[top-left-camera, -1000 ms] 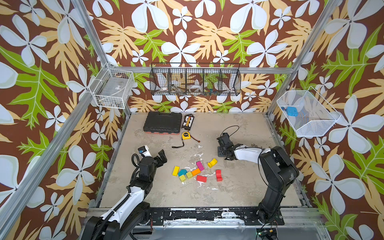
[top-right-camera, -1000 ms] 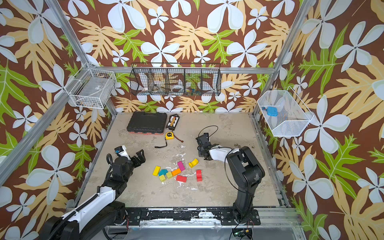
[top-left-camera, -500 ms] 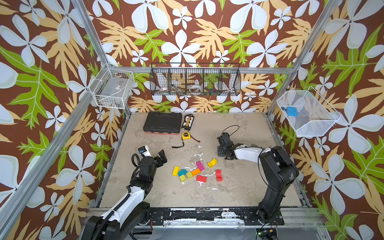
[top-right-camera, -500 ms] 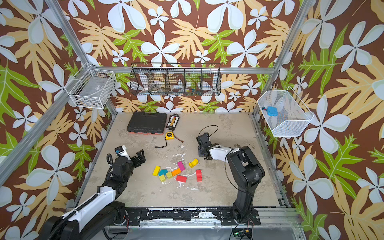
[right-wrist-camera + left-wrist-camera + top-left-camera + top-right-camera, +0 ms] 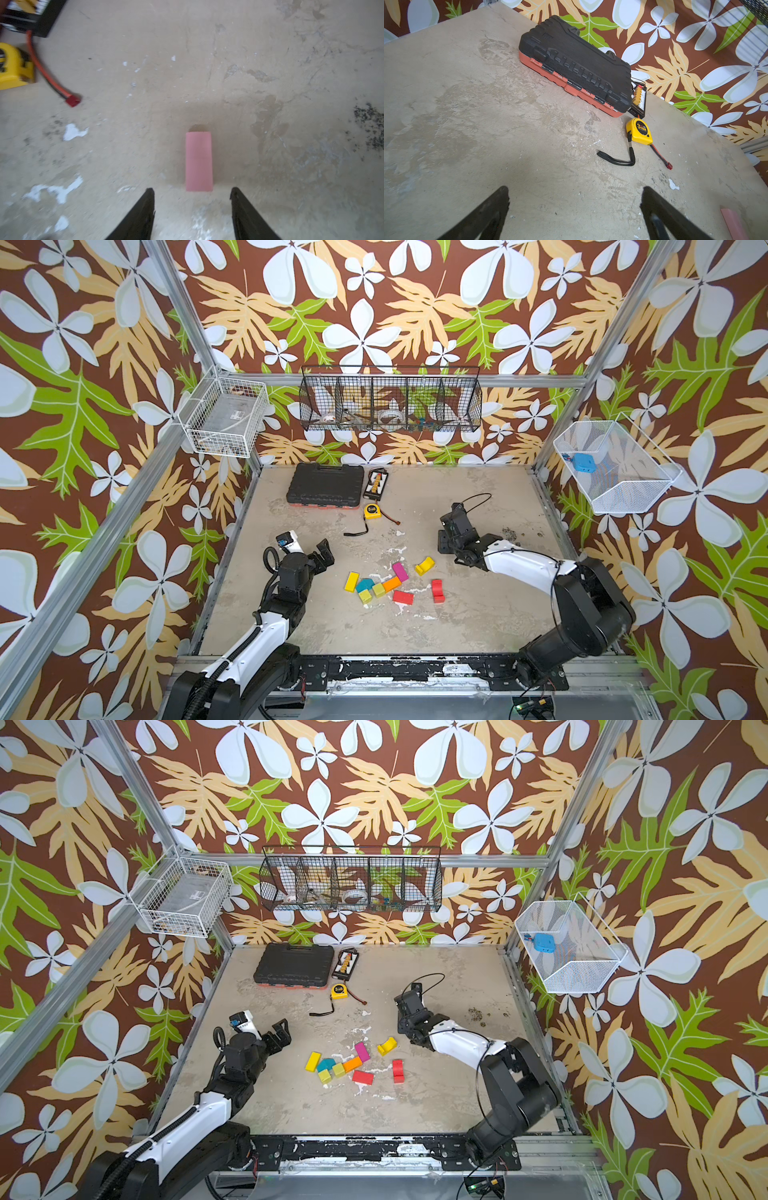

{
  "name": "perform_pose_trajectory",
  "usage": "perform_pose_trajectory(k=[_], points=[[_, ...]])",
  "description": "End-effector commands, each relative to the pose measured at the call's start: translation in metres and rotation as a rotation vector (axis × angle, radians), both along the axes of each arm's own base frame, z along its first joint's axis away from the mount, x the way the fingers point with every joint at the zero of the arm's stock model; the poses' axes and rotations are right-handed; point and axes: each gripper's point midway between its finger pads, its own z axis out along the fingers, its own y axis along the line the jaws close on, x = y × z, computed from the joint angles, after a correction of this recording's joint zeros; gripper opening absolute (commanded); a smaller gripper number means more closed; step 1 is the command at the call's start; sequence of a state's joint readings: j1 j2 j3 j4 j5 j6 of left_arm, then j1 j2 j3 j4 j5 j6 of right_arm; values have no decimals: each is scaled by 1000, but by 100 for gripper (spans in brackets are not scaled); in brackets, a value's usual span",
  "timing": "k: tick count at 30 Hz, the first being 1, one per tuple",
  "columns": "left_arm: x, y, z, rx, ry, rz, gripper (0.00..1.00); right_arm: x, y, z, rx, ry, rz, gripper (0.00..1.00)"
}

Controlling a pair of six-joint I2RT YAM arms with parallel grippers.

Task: Build the wood block tower
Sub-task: 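Lower the light pink block onto the table and open the right gripper, then grasp the magenta block with the right gripper while the left arm rises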

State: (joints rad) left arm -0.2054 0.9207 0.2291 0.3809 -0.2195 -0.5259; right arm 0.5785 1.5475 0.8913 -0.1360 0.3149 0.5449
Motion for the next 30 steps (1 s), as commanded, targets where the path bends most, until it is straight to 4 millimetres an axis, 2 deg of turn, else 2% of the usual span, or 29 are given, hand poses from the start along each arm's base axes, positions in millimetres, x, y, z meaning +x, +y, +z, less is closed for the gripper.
perform_pose_trajectory(k=[1, 4, 7, 10, 12, 14, 16, 18, 21, 24, 28, 30], points=[[4, -1, 9, -3, -32, -5, 100, -15, 20, 19, 15, -76, 3, 61], [4, -1, 8, -3, -21, -1, 100, -34, 57, 27, 61, -99, 95, 61], [-5, -5, -2, -88, 99, 10, 100, -49, 78, 28, 80, -98, 150, 61], [-18, -35, 2, -285, 187, -87, 100, -67, 104, 25, 148, -80, 247, 61], [-25, -58, 20, -358, 234, -173, 100, -81, 125, 19, 167, -57, 323, 60], [-33, -69, 37, -377, 273, -218, 100, -90, 141, 8, 149, -16, 376, 56], [-42, -66, 49, -403, 317, -185, 100, -96, 153, -5, 118, 20, 406, 51], [-49, -63, 69, -407, 325, -171, 100, -100, 164, -16, 113, 53, 429, 48], [-59, -60, 99, -410, 300, -176, 100, -98, 167, -24, 107, 69, 428, 47], [-66, -62, 126, -425, 246, -212, 100, -88, 159, -26, 42, 46, 379, 48], [-73, -69, 140, -446, 224, -268, 100, -80, 161, -30, -6, 47, 365, 48], [-73, -66, 143, -429, 214, -254, 100, -78, 163, -36, -24, 58, 363, 48]])
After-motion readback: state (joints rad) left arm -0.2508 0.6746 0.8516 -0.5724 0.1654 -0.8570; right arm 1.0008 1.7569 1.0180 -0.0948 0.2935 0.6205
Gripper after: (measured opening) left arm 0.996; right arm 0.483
